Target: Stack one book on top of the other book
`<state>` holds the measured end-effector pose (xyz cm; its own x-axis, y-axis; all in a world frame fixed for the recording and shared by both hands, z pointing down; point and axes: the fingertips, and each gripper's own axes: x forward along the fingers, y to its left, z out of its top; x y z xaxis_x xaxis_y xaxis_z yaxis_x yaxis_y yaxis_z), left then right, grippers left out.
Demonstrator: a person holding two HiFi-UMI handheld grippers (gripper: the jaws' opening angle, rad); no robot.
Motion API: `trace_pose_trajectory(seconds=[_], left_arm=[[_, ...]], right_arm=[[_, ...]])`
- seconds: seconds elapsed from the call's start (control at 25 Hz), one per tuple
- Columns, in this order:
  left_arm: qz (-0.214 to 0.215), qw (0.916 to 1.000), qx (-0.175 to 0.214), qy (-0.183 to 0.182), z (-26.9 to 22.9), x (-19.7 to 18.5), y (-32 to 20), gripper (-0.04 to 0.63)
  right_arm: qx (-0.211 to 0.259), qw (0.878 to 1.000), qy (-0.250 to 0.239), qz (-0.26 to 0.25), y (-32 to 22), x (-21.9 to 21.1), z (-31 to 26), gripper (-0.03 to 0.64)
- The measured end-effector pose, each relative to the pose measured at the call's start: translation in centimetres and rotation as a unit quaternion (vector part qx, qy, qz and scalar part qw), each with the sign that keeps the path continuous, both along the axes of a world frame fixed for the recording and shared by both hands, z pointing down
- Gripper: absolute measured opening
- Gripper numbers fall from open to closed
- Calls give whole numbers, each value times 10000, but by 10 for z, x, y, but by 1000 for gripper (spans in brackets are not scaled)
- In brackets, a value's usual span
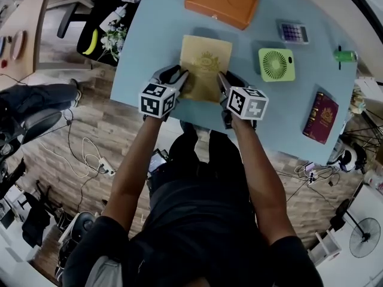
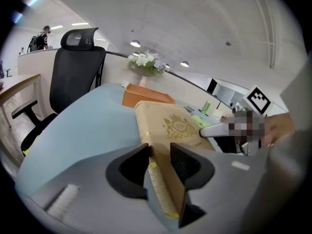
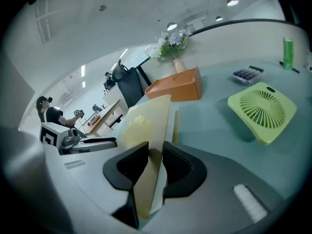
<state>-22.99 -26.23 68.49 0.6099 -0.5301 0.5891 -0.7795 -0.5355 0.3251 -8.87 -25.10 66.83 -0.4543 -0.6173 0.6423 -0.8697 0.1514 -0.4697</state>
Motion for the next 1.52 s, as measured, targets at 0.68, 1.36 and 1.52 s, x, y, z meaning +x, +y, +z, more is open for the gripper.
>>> trace_pose_trajectory(seconds=[0.68, 1.36, 1.52], left_arm=[[532, 9949, 851, 44, -76, 35, 10, 192], [1184, 9829, 1370, 324, -141, 160, 33, 192], [1307, 9811, 1388, 338, -146, 207, 45, 192]], right_arm=[[862, 9939, 125, 676, 23, 34, -83, 83], [1447, 9784, 223, 1463, 68, 155, -146, 81], [1514, 9759, 237, 1553, 82, 200, -155, 81]])
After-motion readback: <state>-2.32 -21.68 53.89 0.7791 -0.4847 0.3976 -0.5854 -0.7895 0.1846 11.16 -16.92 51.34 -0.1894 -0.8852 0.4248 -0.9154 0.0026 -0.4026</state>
